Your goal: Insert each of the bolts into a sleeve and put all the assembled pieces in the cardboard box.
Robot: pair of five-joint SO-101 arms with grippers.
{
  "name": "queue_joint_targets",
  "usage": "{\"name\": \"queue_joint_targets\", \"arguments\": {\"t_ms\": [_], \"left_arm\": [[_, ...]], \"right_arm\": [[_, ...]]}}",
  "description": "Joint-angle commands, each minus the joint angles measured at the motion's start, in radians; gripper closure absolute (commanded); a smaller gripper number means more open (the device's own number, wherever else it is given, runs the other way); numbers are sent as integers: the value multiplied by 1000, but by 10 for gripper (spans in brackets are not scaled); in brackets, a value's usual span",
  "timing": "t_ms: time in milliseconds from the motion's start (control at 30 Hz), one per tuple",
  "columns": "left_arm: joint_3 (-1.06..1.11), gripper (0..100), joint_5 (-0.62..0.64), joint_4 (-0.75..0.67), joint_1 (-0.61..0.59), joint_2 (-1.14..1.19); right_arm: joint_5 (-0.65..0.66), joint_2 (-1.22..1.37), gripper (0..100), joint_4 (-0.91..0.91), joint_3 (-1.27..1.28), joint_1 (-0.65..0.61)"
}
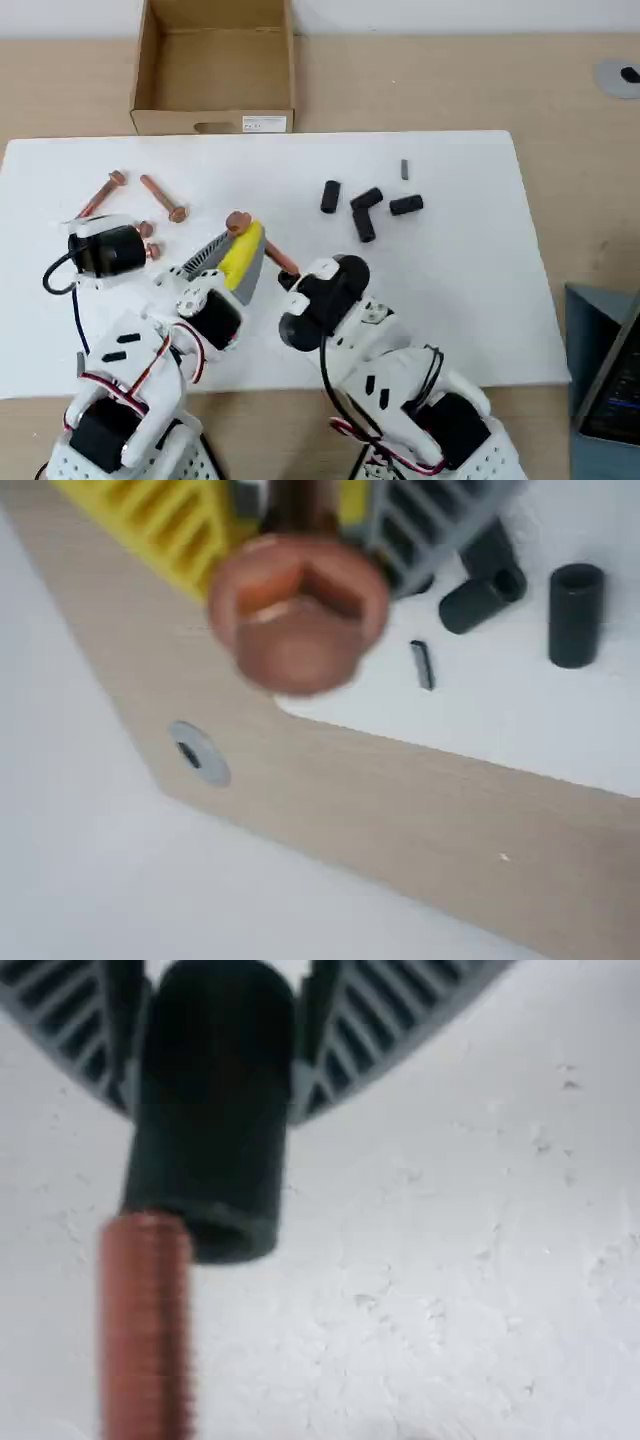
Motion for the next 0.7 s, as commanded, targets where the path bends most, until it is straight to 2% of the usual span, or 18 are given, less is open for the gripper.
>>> {"name": "queue_joint_targets", "arguments": {"t_ms": [0,367,567,667], "left_arm": [[-14,998,-23,26,5,-7],[-3,998,-17,28,15,-7],[31,998,-21,31,104,-5],[37,998,-23,86,143,-5]], "right_arm": [[-8,-113,989,-40,-18,-8],[-6,-113,989,-40,-38,24],[9,-113,989,-40,-48,18],[41,-113,989,-40,-53,18]]}}
